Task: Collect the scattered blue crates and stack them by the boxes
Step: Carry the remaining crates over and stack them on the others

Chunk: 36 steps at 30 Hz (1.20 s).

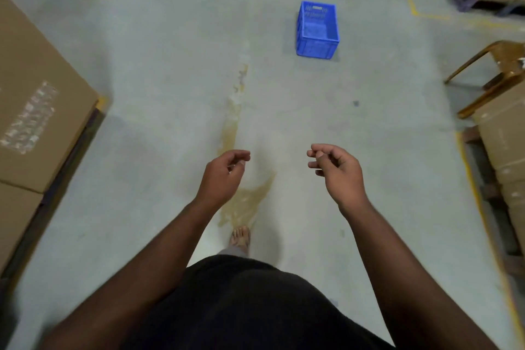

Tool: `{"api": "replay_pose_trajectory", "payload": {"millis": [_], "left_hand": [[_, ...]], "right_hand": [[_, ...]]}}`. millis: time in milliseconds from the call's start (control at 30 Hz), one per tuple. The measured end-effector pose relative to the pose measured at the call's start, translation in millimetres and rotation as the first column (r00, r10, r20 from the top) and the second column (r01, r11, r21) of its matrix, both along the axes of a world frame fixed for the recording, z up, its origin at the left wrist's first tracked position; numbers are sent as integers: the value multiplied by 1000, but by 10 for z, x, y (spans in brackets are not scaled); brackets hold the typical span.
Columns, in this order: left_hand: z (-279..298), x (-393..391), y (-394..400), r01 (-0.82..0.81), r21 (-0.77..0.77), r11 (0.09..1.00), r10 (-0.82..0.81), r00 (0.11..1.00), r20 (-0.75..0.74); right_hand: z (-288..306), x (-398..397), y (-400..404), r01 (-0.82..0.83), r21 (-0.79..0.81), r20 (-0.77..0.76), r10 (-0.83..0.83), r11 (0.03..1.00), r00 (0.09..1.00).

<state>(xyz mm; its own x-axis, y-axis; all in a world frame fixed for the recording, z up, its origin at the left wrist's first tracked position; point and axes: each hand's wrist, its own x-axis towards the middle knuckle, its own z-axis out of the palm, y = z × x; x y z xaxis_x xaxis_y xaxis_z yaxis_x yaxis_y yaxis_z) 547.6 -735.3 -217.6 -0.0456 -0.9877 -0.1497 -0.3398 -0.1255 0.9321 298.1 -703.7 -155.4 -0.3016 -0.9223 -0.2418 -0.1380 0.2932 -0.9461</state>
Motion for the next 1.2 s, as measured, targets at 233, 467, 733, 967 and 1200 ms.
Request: {"api": "replay_pose_trajectory", "payload": {"millis": [233, 467, 733, 967, 1200], "left_hand": [[244, -586, -1575, 108, -12, 994, -108, 994, -12], [-19, -1612, -3164, 154, 1, 988, -153, 988, -31], [17, -2833, -4810, 71, 56, 996, -69, 997, -36], [-14, -3917, -6412, -13, 117, 993, 21, 997, -71], [-224, -4993, -8486, -34, 98, 995, 48, 988, -145]], "right_hand": [[32, -571, -1151, 118, 44, 13, -118, 992, 993], [-119, -1515, -2687, 92, 28, 13, -93, 995, 996], [-14, -2856, -4532, 45, 40, 1, -45, 998, 999], [18, -3771, -6276, -34, 49, -340, 48, 998, 939], [-78, -4615, -8344, -143, 42, -345, 149, 989, 927]]}}
